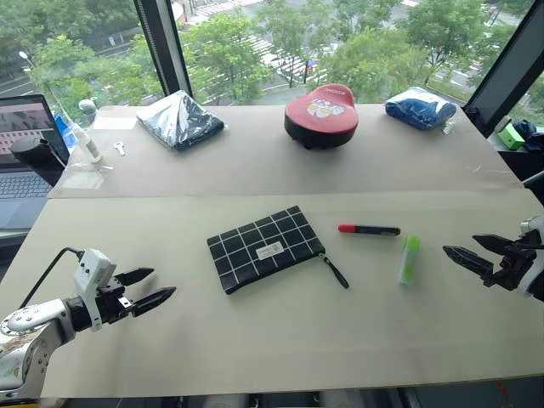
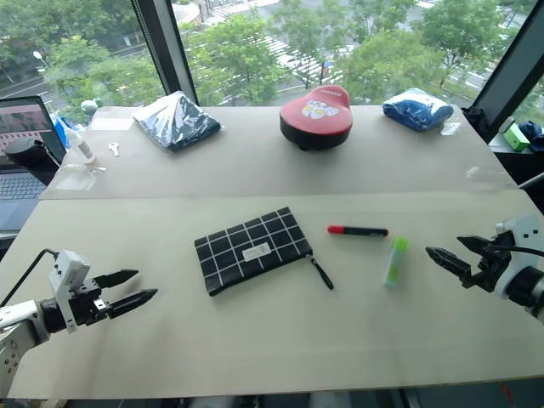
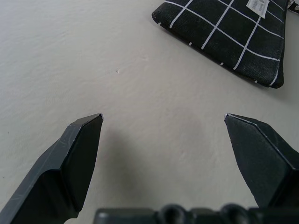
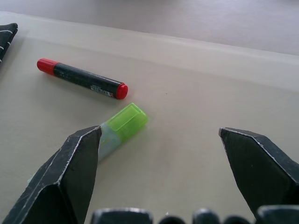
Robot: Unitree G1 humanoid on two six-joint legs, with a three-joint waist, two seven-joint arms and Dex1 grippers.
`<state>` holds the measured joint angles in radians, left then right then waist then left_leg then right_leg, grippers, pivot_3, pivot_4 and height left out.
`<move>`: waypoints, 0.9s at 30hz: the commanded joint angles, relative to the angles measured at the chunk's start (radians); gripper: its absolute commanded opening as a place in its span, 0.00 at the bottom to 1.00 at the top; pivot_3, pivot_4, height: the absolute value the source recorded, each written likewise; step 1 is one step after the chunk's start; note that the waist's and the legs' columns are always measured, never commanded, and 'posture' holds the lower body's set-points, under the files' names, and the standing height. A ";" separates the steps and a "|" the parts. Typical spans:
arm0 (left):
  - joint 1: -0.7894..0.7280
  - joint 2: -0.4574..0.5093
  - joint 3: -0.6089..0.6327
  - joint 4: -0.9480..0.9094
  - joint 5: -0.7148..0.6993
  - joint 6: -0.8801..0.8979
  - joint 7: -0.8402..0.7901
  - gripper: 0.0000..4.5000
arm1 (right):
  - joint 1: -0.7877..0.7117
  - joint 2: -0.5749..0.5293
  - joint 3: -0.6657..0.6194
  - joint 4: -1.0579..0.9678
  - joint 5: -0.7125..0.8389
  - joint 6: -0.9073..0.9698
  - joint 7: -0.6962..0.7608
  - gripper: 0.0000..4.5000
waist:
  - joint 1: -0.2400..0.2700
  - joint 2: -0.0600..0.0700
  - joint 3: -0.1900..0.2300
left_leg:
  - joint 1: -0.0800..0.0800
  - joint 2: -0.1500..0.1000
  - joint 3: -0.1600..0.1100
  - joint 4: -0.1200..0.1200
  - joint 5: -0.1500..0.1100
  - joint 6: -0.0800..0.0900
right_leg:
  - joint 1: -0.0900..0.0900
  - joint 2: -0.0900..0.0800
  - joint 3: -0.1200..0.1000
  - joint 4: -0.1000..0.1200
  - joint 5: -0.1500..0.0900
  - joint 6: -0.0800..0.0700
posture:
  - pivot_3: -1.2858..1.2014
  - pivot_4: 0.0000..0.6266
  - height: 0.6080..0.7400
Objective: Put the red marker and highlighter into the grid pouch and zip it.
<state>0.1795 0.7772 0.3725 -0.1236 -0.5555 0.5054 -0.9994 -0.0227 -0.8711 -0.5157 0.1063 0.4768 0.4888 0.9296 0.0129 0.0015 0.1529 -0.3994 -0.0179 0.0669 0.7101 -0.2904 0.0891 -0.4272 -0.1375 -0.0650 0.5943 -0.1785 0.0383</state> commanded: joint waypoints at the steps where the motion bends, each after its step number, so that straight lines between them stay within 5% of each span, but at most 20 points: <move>1: -0.034 0.001 0.011 -0.009 -0.011 -0.014 0.002 1.00 | -0.019 -0.009 -0.001 -0.012 0.009 0.002 -0.006 0.99 | 0.000 0.000 0.000 | 0.000 0.000 0.000 0.000 0.000 0.000 | 0.000 0.000 0.000 0.000 0.000 0.000 | 0.52 0.24 1.00; 5: -0.104 0.014 -0.034 0.051 0.041 -0.111 -0.048 1.00 | -0.034 0.002 0.006 -0.012 0.019 0.004 -0.010 0.99 | 0.002 0.000 0.000 | 0.000 0.000 0.000 0.000 0.000 0.000 | 0.000 0.000 0.000 0.000 0.000 0.000 | 0.52 0.24 1.00; 8: -0.157 0.020 -0.077 0.108 0.142 -0.289 -0.063 1.00 | -0.056 0.005 -0.006 -0.005 0.045 0.028 -0.022 0.84 | 0.001 0.000 0.000 | 0.000 0.000 0.000 0.000 0.001 -0.002 | 0.000 0.001 0.000 0.000 0.000 0.000 | 0.52 0.24 1.00; 15: -0.177 0.074 -0.161 0.175 0.280 -0.611 -0.180 1.00 | -0.111 0.017 0.019 -0.125 0.137 0.100 -0.014 0.31 | -0.005 0.000 0.000 | -0.001 0.000 0.002 0.000 0.002 -0.003 | -0.002 -0.001 0.000 -0.001 0.000 0.000 | 0.52 0.24 1.00; 19: -0.235 0.074 -0.246 0.152 0.362 -0.779 -0.195 1.00 | -0.202 0.083 0.166 -0.305 0.199 0.165 -0.030 0.01 | -0.006 0.000 0.000 | -0.002 0.001 0.002 0.000 -0.001 0.002 | -0.004 -0.002 0.000 0.000 0.001 -0.001 | 0.52 0.24 1.00; 27: -0.325 0.064 -0.364 0.109 0.406 -0.893 -0.210 1.00 | -0.330 0.203 0.495 -0.304 0.029 0.121 -0.077 0.01 | -0.001 0.000 0.000 | -0.009 -0.003 0.004 0.001 0.003 -0.004 | -0.010 -0.003 -0.003 0.001 0.002 -0.001 | 0.52 0.24 1.00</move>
<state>-0.1273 0.8356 0.0140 0.0218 -0.1550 -0.3525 -1.2061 -0.3276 -0.6714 -0.0576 -0.1941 0.5510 0.6497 0.8613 0.0117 0.0015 0.1529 -0.4098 -0.0210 0.0713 0.7114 -0.2873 0.0849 -0.4382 -0.1411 -0.0683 0.5949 -0.1767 0.0377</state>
